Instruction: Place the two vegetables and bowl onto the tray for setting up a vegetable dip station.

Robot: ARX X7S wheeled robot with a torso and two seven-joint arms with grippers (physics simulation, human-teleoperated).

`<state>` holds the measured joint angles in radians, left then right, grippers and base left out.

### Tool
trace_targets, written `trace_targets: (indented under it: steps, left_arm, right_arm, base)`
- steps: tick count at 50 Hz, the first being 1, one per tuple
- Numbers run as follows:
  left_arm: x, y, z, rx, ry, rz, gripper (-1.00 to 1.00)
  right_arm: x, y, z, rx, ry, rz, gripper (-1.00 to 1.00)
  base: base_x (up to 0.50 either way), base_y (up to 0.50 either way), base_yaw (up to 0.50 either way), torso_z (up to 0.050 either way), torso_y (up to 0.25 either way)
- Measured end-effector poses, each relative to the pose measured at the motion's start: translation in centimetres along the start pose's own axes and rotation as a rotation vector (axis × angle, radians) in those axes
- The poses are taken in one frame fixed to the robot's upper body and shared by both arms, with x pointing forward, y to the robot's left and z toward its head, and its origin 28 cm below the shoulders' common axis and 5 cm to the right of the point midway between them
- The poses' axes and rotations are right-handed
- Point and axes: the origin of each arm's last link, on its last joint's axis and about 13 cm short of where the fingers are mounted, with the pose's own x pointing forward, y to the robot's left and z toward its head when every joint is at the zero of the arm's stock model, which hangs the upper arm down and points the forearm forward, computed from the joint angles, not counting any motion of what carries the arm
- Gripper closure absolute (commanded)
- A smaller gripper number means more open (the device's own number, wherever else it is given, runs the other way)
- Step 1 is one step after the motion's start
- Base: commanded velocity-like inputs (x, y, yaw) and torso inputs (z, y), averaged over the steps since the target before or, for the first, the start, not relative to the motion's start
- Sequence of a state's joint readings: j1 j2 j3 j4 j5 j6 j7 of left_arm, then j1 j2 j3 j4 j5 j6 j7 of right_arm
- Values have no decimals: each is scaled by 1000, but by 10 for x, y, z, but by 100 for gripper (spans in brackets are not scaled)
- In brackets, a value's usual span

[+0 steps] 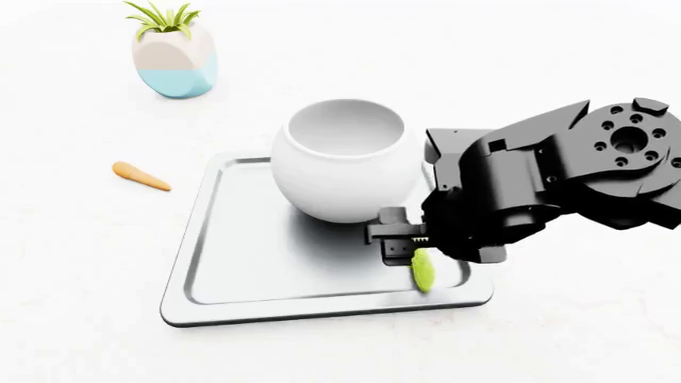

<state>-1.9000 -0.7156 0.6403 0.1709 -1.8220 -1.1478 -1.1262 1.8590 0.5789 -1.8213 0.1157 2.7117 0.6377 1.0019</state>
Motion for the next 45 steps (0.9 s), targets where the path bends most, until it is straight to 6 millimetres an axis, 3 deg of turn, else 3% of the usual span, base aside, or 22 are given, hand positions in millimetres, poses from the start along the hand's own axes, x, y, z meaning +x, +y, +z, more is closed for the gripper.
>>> trace_targets:
  steps: [14, 34, 40, 45]
  left_arm:
    - [0, 0, 1, 2, 1, 1, -100]
    - [0, -3, -1, -13, 21, -10, -100]
    - [-1, -6, -7, -44, 57, -20, -100]
    - [-2, -8, -11, -67, 89, -26, -100]
  right_arm:
    - [-19, -7, -3, 5, -26, 0, -100]
    - [-90, -35, -32, 51, -129, -54, -100]
    - [-110, -40, -36, 73, -228, -96, -100]
    - [-123, -44, -35, 75, -414, -132, -100]
  base:
    - [0, 0, 0, 0, 0]
    - [0, 0, 0, 0, 0]
    - [0, 0, 0, 0, 0]
    - [0, 0, 0, 0, 0]
